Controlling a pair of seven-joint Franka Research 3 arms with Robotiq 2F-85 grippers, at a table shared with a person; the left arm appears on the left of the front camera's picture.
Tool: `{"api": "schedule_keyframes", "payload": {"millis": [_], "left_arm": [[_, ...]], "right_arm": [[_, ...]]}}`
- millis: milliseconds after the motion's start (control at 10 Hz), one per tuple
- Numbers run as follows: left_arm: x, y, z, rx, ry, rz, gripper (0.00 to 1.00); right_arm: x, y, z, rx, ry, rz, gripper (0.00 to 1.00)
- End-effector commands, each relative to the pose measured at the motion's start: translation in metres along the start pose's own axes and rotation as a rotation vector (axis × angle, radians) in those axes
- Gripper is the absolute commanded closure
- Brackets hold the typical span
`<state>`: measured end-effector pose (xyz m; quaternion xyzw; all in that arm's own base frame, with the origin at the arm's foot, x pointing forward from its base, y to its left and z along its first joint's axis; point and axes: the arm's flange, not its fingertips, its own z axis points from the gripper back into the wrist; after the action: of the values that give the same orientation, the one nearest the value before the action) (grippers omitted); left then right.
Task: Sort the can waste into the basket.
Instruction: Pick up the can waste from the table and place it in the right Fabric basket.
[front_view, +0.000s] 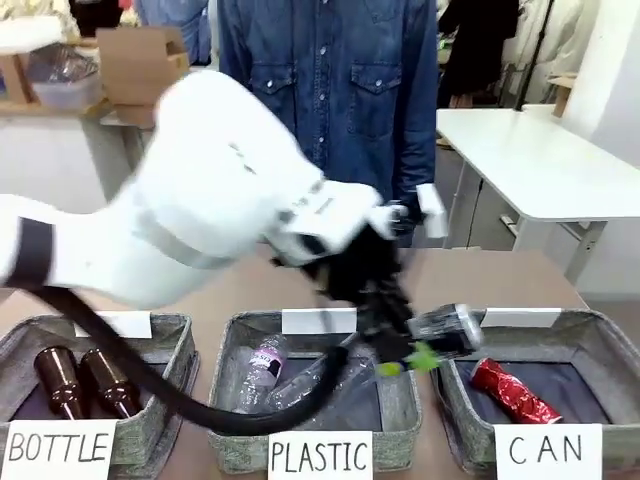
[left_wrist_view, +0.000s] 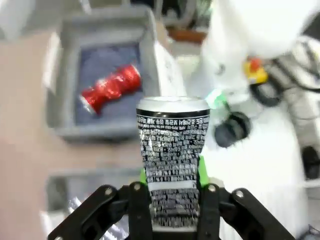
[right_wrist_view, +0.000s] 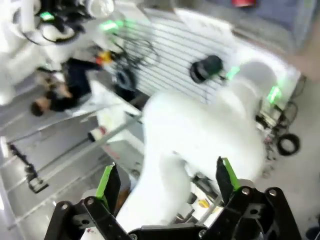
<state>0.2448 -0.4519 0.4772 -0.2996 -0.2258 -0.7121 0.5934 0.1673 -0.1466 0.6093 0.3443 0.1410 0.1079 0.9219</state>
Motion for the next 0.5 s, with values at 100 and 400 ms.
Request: {"api": "schedule_keyframes", "payload": {"millis": [100, 400], "left_arm": [[0.076, 0.033, -0.055, 0.12, 0.133, -0.15, 0.61], [0.098, 0.049, -0.097, 0.047, 0.188, -0.142, 0.61]], "right_arm": [[0.0, 0.0, 0.0, 0.0, 0.0, 0.0, 0.0], [0.0, 0.0, 0.0, 0.0, 0.0, 0.0, 0.0]]}}
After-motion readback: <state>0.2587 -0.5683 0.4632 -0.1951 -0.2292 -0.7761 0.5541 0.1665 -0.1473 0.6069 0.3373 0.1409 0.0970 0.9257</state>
